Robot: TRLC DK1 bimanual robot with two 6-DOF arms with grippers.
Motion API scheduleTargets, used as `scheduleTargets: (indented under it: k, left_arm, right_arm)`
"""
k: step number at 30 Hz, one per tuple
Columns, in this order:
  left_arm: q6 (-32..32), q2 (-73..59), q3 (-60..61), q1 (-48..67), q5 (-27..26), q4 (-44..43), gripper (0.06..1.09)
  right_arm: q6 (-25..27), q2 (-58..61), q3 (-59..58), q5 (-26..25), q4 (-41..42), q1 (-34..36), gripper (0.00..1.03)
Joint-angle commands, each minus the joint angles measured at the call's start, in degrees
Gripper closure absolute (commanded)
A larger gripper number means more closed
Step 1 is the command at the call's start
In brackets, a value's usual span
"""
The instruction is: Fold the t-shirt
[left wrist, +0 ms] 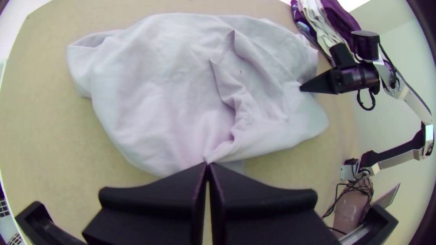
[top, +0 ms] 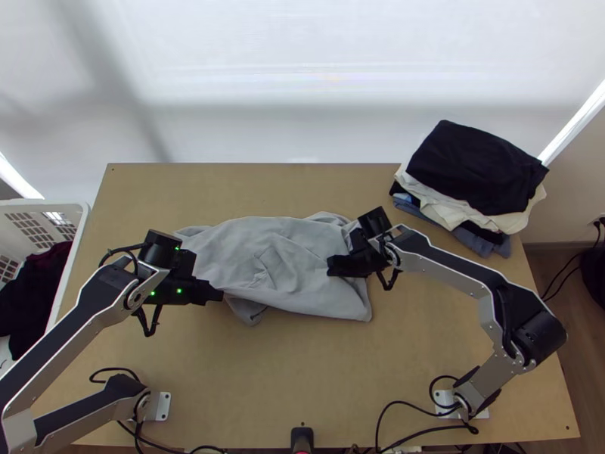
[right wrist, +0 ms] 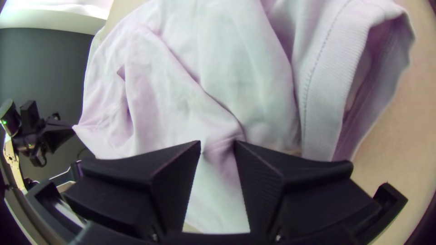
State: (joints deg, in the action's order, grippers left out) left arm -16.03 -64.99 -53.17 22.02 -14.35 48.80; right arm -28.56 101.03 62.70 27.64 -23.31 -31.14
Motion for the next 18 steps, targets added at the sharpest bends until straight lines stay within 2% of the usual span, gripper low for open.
scheduleTargets:
  k: [1, 4, 5, 6, 9, 14, 18]
  left_arm:
    - [-0.8, -0.7, -1.9, -0.4, 0.3, 0.9, 1.04]
    - [-0.8, -0.5, -2.5, -0.5, 0.5, 0.9, 1.04]
    - [-0.7, -0.5, -3.0, -0.8, 0.5, 0.9, 0.97]
    - [-0.4, -0.8, -3.3, -1.0, 0.4, 1.0, 0.81]
    - [0.7, -1.8, -4.6, -1.1, 0.4, 1.5, 0.07]
    - [0.9, -2.9, -7.4, -4.1, 0.5, 1.8, 0.1]
    - [4.1, -4.3, -7.7, -13.0, 0.4, -2.2, 0.1]
  right_arm:
    - [-1.5, 0.4, -3.0, -0.7, 3.7, -0.3, 1.0]
    - [-1.6, -4.9, -5.0, -0.7, 5.4, 0.0, 1.0]
    - [-1.9, -7.1, -5.0, -0.7, 5.5, 0.3, 1.0]
    - [-2.3, -9.5, -5.0, -0.7, 5.5, 0.6, 1.0]
    - [-2.8, -15.3, -5.1, -0.8, 5.0, 1.3, 1.0]
    - [-2.8, -20.7, -7.9, -1.0, 3.4, 3.0, 1.0]
    - [-2.7, -24.0, -10.6, -1.4, 3.0, 4.6, 1.0]
